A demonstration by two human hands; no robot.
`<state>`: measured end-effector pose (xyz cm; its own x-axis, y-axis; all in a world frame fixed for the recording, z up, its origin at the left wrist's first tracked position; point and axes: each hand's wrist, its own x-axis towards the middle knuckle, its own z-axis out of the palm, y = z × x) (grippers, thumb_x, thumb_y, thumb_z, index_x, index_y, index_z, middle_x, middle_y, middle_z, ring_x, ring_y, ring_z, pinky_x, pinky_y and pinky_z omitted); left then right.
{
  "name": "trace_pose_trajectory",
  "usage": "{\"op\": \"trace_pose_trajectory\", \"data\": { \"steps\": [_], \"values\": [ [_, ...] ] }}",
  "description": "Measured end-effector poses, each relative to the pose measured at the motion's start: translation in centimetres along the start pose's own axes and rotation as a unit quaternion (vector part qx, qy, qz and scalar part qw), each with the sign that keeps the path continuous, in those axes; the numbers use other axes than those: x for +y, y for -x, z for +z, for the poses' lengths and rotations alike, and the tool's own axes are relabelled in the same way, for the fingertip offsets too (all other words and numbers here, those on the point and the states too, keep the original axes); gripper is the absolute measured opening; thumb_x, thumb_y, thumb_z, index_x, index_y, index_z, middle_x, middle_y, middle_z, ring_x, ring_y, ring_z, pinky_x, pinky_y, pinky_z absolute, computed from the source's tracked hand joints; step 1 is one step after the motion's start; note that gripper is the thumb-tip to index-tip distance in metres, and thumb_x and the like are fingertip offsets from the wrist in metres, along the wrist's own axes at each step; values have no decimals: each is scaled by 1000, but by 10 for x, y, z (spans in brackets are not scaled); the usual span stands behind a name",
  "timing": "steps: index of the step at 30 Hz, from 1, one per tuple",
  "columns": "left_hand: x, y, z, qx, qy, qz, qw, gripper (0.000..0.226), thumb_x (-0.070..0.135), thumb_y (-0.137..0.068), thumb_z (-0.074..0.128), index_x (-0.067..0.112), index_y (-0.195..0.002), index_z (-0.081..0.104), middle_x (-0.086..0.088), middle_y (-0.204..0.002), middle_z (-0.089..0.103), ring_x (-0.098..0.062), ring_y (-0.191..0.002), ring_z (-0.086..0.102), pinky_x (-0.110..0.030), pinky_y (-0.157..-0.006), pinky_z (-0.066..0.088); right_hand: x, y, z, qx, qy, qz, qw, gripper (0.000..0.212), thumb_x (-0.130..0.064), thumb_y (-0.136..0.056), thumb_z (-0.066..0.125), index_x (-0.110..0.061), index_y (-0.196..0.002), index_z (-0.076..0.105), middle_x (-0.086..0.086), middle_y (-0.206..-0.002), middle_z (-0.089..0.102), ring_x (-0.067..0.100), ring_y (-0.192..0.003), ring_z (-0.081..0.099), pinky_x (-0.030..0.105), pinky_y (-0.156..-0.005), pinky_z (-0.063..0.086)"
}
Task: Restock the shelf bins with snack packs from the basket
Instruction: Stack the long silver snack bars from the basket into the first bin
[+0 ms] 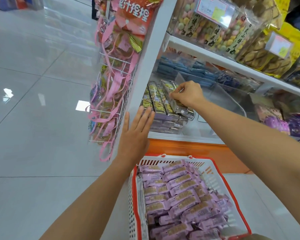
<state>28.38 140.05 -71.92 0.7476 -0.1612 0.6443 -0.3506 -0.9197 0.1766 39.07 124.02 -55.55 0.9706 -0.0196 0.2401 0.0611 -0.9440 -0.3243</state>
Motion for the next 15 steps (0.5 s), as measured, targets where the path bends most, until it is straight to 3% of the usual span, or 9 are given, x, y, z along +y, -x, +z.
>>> {"op": "trace_pose_trajectory", "data": {
  "steps": [6,11,15],
  "values": [
    [-1,0,4,23,-5,7,1000,91,4,-73,62,10,-156,25,-5,-164,19,-26,-152,11,-58,-120,11,-3,-7,13,10,-3,7,1000,17,-31,-82,74,-15,-79,71,7,-89,72,21,-88,65,29,-77,51],
    [0,0,7,28,5,1,1000,88,4,-75,59,10,-156,25,-6,-164,19,-26,-152,9,-58,-119,10,1,-4,19,13,-20,3,1000,21,-34,-84,73,-13,-81,72,3,-87,71,20,-89,66,38,-84,55],
    [2,-1,6,16,10,-6,1000,85,5,-76,53,10,-156,24,-6,-164,18,-26,-152,7,-57,-120,9,0,-1,21,20,-46,-5,999,26,-35,-83,74,-9,-79,71,3,-81,70,21,-84,67,41,-81,56]
  ]
}}
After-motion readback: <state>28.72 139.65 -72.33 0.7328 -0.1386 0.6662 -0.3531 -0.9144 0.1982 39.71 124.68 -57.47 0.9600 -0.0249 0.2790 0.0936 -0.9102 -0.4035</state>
